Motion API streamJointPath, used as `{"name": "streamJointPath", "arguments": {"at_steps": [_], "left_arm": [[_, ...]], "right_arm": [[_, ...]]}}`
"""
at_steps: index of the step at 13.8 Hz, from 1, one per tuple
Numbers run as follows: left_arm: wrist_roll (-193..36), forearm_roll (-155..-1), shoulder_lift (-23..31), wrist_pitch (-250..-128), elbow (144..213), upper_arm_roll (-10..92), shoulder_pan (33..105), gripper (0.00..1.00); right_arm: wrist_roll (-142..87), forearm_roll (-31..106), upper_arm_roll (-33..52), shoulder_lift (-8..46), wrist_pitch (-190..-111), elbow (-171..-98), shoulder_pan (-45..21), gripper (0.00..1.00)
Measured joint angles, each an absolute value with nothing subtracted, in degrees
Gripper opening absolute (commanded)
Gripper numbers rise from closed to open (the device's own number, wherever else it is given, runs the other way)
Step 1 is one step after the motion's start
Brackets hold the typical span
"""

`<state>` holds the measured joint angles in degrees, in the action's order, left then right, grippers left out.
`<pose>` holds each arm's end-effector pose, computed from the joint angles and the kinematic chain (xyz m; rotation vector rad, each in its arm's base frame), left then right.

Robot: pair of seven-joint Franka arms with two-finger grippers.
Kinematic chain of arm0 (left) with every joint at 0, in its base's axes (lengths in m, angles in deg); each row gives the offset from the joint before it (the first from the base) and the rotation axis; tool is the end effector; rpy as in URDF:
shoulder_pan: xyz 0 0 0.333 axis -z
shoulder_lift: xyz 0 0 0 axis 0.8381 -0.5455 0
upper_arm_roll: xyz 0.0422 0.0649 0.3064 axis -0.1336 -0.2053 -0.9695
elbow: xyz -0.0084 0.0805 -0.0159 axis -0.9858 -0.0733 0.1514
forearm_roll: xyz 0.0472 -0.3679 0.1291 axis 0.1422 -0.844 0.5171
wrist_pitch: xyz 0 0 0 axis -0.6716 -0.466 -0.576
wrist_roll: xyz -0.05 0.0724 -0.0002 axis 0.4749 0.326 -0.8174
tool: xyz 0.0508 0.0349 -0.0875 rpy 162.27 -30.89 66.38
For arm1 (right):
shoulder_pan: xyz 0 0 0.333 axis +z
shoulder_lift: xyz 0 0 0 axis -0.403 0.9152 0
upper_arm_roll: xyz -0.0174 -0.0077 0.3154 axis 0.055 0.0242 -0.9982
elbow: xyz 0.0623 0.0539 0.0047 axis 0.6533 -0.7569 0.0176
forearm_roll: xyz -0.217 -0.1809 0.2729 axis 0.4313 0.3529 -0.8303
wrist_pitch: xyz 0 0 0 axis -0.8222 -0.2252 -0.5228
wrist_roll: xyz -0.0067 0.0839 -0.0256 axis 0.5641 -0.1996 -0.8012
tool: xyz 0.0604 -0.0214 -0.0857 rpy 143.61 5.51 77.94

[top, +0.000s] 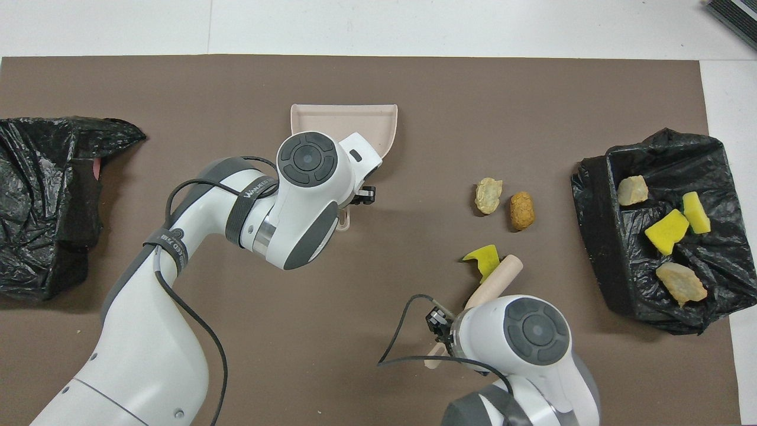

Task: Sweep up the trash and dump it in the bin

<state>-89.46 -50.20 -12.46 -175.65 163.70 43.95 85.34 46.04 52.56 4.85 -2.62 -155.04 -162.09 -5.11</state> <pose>0.5705 -0.3757 0.3545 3.0850 -0.2293 0.0899 0.4156 0.2629 0.3880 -2.8216 1.1322 0.2902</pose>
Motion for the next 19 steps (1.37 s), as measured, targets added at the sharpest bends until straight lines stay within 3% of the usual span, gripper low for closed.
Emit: {"name": "streamJointPath", "arguments": {"at_steps": [3,6,10,15,19], "left_arm": [[-87.92,-50.0,-11.52,-174.0,163.68,43.86,85.08,0.0],[-77.85,-49.78,-10.21,-170.45,163.67,43.58,84.88,0.0],[-54.4,-49.7,-6.49,-161.57,163.68,43.03,82.07,0.0],[-27.67,-49.64,-5.46,-158.34,165.6,42.97,80.51,0.0],[-22.41,-49.24,-2.85,-161.07,170.81,43.55,82.99,0.0]], "right_arm": [[45.11,53.04,4.88,1.97,-147.55,-152.58,-5.45,0.0],[39.44,55.32,5.14,2.7,-139.71,-147.82,-8.46,0.0],[28.64,65.32,5.37,2.72,-134.23,-147.24,-12.88,0.0],[7.88,72.25,5.45,2.98,-133.99,-148.42,-21.03,0.0],[-4.96,72.56,5.45,3.18,-137.4,-151.24,-23.79,0.0]]}}
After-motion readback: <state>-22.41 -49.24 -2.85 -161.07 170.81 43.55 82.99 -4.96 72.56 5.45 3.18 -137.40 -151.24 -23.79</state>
